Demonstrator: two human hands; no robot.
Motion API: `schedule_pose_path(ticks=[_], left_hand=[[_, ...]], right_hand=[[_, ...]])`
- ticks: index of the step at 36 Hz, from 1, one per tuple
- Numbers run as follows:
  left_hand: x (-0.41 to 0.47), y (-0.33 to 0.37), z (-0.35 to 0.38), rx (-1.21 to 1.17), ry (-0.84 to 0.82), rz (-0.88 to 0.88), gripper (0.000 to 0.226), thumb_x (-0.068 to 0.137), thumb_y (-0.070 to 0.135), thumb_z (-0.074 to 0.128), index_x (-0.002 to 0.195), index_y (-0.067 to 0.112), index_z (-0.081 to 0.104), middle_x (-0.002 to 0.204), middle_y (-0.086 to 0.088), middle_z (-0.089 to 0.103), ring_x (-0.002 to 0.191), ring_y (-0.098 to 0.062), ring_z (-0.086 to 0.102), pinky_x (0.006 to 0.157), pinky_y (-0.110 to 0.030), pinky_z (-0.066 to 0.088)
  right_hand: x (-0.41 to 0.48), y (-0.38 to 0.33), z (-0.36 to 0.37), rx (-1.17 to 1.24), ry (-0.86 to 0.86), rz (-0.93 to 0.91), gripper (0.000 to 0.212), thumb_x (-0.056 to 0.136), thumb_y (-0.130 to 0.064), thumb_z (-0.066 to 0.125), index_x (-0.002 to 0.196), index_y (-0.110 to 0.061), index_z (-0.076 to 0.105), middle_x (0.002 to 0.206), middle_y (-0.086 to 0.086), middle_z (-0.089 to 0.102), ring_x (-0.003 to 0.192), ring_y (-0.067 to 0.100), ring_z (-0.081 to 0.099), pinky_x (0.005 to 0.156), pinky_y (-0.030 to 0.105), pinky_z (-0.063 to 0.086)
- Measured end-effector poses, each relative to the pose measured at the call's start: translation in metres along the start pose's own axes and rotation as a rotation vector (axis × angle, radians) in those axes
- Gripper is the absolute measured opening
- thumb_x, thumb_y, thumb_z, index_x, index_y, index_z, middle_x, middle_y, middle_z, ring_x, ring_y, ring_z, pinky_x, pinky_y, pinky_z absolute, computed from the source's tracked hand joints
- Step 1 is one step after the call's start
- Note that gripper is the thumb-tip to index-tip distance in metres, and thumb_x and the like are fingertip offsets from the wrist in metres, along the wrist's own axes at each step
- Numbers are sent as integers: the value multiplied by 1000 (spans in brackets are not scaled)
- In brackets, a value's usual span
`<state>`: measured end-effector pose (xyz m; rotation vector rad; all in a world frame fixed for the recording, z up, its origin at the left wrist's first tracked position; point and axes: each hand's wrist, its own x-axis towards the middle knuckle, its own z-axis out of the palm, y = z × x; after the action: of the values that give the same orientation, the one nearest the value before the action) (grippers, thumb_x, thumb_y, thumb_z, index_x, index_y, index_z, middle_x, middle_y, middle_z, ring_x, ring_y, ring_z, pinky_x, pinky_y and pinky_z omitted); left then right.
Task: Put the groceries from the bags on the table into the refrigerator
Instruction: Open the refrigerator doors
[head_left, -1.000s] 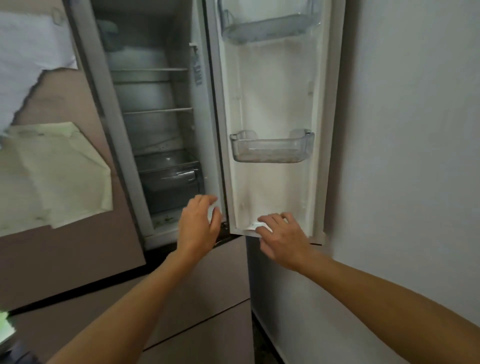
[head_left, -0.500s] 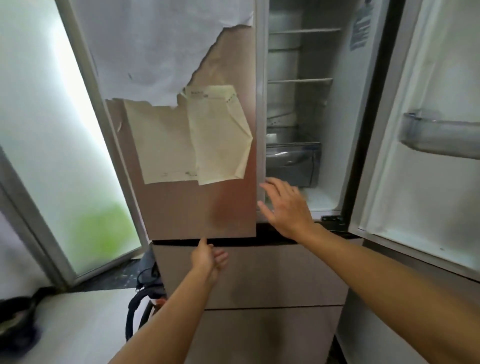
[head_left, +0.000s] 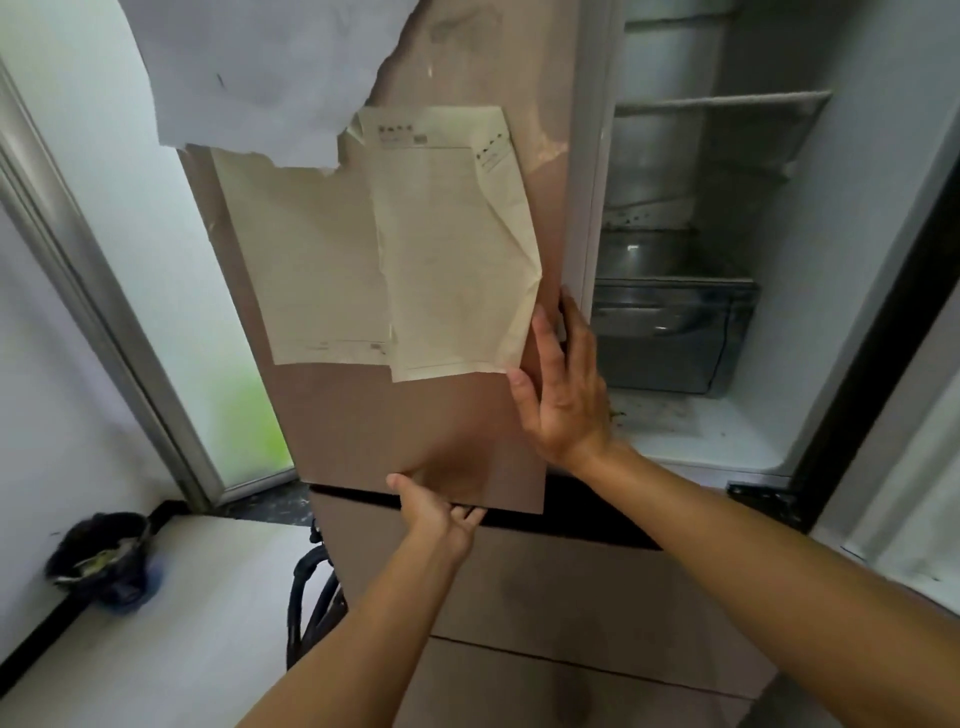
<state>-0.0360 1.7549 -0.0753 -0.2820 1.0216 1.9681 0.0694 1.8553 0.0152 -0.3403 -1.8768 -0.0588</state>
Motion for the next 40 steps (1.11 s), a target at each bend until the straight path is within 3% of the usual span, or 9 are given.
schedule_pose_path(ticks=[12,16,19,22,28,31,33,37,40], left_hand=[[-34,3,-4,95,-62,54,69,100,60,17,148,13,34,151,-12,40,136,-33,42,105,-47,37],[-41,4,-13,158,-31,60,68,100,59,14,150,16,30,154,-8,35,140,-30,36,109,-45,33],[-46,11,-34,224,13,60,67,100,59,20,152,18,25,158,-7,27,145,-29,26,113,-46,27],[-64,20,-57,292,-29,61,61,102,52,26,149,14,31,152,-10,38,138,-30,39,108,-45,36],[-96,49,-108,461,-122,109,65,99,57,33,145,12,41,139,-15,53,124,-33,54,103,-47,45],[-121,61,-127,572,-96,217,49,101,52,34,112,14,62,90,-9,71,78,-22,70,62,-35,56],[-137,73,-140,619,-63,286,44,102,48,35,84,13,57,57,0,56,46,-13,53,41,-23,42],[-157,108,-166,740,66,485,54,97,53,39,103,0,53,67,-4,46,61,-21,44,65,-36,35],[-191,134,-177,943,149,960,37,103,36,37,116,5,53,106,-9,56,97,-25,52,83,-36,39]], right_hand=[[-4,-19,-23,-130,-80,42,73,99,-48,42,154,-37,-5,155,20,25,138,37,36,89,54,54],[-12,-41,-29,-174,-82,58,64,99,-50,40,153,-33,9,155,19,22,137,40,34,86,56,54],[-25,-80,-33,-155,-3,39,54,99,-46,42,148,-31,25,155,16,18,140,41,27,101,53,45],[-33,-117,-35,-162,28,50,48,98,-42,44,144,-32,34,155,17,17,142,42,25,110,53,34],[-49,-184,-52,-201,-91,-8,55,99,-50,43,149,-31,29,159,17,12,148,39,15,116,42,15],[-56,-205,-70,-93,-155,-34,62,97,-47,47,150,-25,24,160,13,21,149,30,18,116,44,25],[-61,-216,-83,-22,-169,-49,59,98,-43,45,150,-23,25,157,13,30,147,26,24,116,41,26],[-65,-215,-101,-2,-97,55,47,99,-35,43,142,-18,42,145,10,47,134,25,42,109,33,32],[-67,-197,-104,-32,-145,239,42,100,-36,36,131,-17,56,130,5,59,118,24,54,97,44,47]])
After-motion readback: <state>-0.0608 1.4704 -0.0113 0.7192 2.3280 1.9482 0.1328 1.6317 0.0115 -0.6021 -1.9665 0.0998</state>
